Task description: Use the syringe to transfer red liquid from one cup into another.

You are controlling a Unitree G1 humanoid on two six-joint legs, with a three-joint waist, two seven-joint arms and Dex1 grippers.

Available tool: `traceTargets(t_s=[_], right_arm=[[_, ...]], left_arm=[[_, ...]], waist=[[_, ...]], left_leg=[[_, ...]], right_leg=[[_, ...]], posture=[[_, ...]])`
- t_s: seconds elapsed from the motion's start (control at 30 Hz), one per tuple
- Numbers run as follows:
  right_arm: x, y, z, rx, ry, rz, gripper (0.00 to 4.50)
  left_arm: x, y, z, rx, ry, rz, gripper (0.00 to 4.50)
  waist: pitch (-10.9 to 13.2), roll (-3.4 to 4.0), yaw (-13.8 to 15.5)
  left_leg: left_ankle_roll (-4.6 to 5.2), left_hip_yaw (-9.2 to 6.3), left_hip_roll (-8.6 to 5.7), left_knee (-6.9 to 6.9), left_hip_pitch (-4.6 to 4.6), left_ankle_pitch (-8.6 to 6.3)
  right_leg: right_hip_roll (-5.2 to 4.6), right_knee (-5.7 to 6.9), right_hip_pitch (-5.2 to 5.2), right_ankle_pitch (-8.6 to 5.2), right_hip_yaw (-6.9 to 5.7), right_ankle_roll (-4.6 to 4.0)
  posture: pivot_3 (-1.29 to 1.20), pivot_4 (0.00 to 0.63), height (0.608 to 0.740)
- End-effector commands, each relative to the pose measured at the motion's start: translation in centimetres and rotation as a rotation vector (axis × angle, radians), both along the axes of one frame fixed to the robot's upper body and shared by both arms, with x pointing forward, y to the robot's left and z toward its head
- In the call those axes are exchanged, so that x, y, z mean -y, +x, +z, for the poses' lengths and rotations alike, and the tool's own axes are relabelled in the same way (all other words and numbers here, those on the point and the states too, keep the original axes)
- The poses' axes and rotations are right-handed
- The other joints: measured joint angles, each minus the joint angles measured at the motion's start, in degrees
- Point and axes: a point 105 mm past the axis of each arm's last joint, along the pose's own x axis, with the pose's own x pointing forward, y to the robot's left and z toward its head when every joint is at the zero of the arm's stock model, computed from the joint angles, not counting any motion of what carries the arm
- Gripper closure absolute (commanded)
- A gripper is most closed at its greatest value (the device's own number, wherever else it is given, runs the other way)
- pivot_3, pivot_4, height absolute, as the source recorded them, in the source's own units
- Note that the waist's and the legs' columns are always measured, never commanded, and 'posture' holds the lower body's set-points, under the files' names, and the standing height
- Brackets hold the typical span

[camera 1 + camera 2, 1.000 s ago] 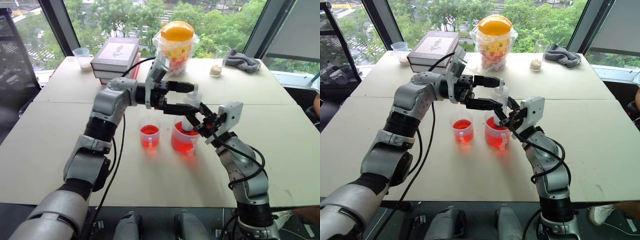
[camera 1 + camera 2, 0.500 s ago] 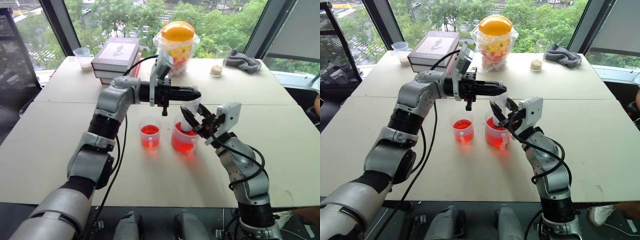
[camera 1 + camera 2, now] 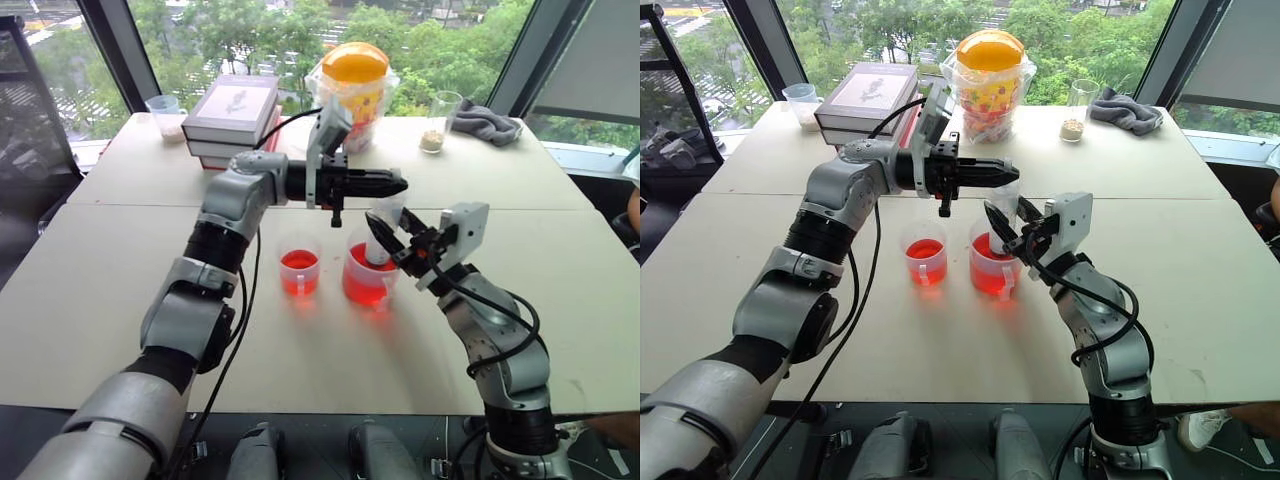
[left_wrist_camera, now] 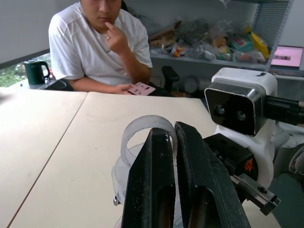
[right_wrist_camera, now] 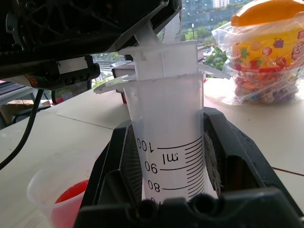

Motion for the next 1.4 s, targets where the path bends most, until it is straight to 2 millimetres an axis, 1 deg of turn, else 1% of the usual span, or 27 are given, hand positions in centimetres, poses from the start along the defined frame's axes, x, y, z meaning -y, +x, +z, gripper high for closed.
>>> traceTargets(t_s=[0.03,0.43,0.57,0.67,0.7,0.77,0.8,0.87,0.9,0.93,1.0,1.13,1.4], right_arm=[[-1.8,-1.2,-1.2,-0.047,-0.024,0.108,3.12],[-1.8,-1.5,-1.6,-0.062,-0.030,0.115,3.12],[-1.9,-1.5,-1.3,-0.052,-0.034,0.116,3.12],[-1.9,-1.6,-0.6,-0.030,-0.035,0.115,3.12],[-1.8,-1.5,0.0,-0.014,-0.030,0.111,3.12],[-1.6,-1.6,1.2,0.014,-0.022,0.105,3.12],[-1.5,-1.6,1.6,0.025,-0.019,0.105,3.12],[-1.4,-1.6,2.2,0.037,-0.017,0.105,3.12],[-1.4,-1.7,2.5,0.042,-0.017,0.104,3.12],[-1.3,-1.7,2.8,0.045,-0.017,0.104,3.12],[-1.3,-1.7,3.2,0.052,-0.017,0.106,3.12],[-1.2,-1.6,3.8,0.058,-0.017,0.109,3.12],[-1.0,-1.5,4.1,0.051,-0.016,0.117,3.12]], left_arm=[[-0.7,-0.1,5.9,0.183,-0.119,0.052,4.48],[-0.8,0.3,6.2,0.194,-0.135,0.070,4.48],[-0.7,0.1,5.9,0.197,-0.130,0.061,4.48],[-0.6,-0.3,5.3,0.182,-0.109,0.026,4.48],[-0.7,-0.5,4.9,0.170,-0.097,0.008,3.98],[-0.9,-0.7,4.1,0.153,-0.075,-0.012,3.58],[-1.0,-0.7,3.8,0.150,-0.066,-0.012,3.03],[-1.2,-0.7,3.3,0.149,-0.049,-0.010,2.17],[-1.4,-0.9,3.1,0.145,-0.042,-0.018,1.65],[-1.6,-1.0,2.9,0.142,-0.039,-0.025,1.27],[-2.1,-1.2,2.6,0.137,-0.035,-0.031,1.27],[-3.2,-1.1,2.2,0.132,-0.027,0.005,1.27],[-6.7,-1.4,1.6,0.082,-0.022,0.077,1.27]], waist=[[0.00,0.00,0.01],[0.00,0.00,0.00],[0.00,0.00,0.01],[0.00,0.00,-0.01],[0.00,0.00,-0.02],[0.00,0.00,-0.20],[0.00,0.00,-0.17],[0.00,0.00,-0.03],[0.00,0.00,0.01],[0.00,0.00,0.04],[0.00,0.00,0.02],[0.00,0.00,-0.06],[0.00,0.00,-0.06]], left_leg=[[0.00,0.00,0.00,0.00,0.00,0.00],[0.00,0.00,0.00,0.00,0.00,0.00],[0.00,-0.01,0.00,0.00,0.00,0.00],[0.00,0.00,0.00,0.00,0.00,0.00],[0.00,0.00,0.00,0.00,0.00,0.00],[0.00,0.00,0.00,0.00,0.00,0.00],[0.00,-0.01,0.00,0.00,0.00,0.00],[0.00,-0.02,0.01,0.00,0.00,0.00],[0.00,-0.01,0.00,0.00,0.00,0.00],[0.00,-0.01,0.00,0.00,0.00,0.00],[0.00,0.00,0.00,0.00,0.00,0.00],[0.00,-0.01,0.01,0.00,0.00,0.00],[0.00,-0.02,0.01,0.00,0.00,0.00]], right_leg=[[0.00,0.00,0.00,0.00,0.00,0.00],[0.00,0.00,0.00,0.00,0.00,0.00],[0.00,0.00,0.00,0.00,0.00,0.00],[0.00,0.00,0.00,0.00,0.00,0.00],[0.00,0.00,0.00,0.00,0.00,0.00],[0.00,0.01,-0.01,0.00,0.00,0.00],[0.01,0.02,-0.01,0.00,0.01,0.00],[0.00,0.02,0.00,0.00,0.00,0.00],[0.00,0.02,0.00,0.00,0.00,0.00],[0.00,0.01,0.00,0.00,0.00,0.00],[0.00,0.01,0.01,0.00,0.00,0.00],[0.00,0.03,0.00,0.00,0.00,0.00],[0.00,0.03,0.00,0.00,-0.01,0.01]], posture=[[0.00,0.150,0.740],[0.00,0.150,0.740],[0.00,0.150,0.740],[0.00,0.150,0.740],[0.00,0.150,0.740],[0.00,0.150,0.740],[0.00,0.150,0.740],[0.00,0.150,0.740],[0.00,0.150,0.740],[0.00,0.150,0.740],[0.00,0.150,0.740],[0.00,0.150,0.740],[0.00,0.150,0.740]])
